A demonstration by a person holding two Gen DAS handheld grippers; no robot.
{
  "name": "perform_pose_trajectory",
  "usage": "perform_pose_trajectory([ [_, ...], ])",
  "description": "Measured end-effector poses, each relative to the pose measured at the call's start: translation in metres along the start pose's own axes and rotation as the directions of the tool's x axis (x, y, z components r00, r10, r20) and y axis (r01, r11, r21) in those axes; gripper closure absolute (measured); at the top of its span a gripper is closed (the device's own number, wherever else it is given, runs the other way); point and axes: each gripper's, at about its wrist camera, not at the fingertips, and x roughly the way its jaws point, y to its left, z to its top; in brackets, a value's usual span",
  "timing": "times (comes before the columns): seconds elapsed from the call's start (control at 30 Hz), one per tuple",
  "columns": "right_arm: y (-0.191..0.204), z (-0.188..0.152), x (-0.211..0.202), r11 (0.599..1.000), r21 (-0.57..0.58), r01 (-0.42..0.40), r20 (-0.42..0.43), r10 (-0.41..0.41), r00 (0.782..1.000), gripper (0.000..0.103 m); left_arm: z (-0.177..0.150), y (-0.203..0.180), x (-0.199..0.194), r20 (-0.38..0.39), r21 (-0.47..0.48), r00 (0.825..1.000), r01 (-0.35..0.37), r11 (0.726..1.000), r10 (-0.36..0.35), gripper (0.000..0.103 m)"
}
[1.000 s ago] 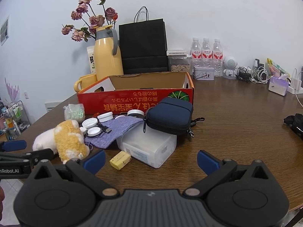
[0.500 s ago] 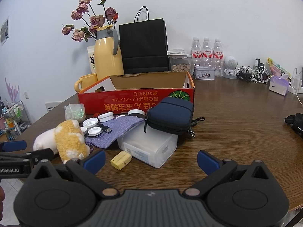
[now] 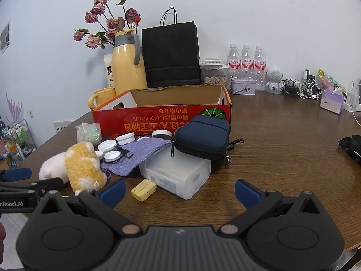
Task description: Organize objects
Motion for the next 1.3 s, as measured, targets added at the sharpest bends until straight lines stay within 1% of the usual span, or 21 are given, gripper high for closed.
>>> perform_pose_trajectory([
  [0.93, -0.001, 0.0, 0.001, 1.0, 0.001, -0.002, -0.006, 0.002, 1.0, 0.0, 0.002, 0.0, 0.0, -0.005, 0.0, 1.0, 0.005, 1.0, -0.005, 0.0],
  [1.13, -0.002, 0.002, 0.004, 1.0, -0.004, 0.001, -0.013, -0.001, 1.0, 0.0, 0.006, 0.005, 0.001, 0.0, -0.007, 1.0, 0.003, 1.0, -0.003, 0.0],
  [1.3, -0.003, 0.007, 0.011, 1.0, -0.014, 0.011, -0.013, -0.011, 1.0, 0.0, 0.018, 0.014, 0.004, 0.019, -0.029, 1.0, -0.013, 1.0, 0.013, 0.0],
])
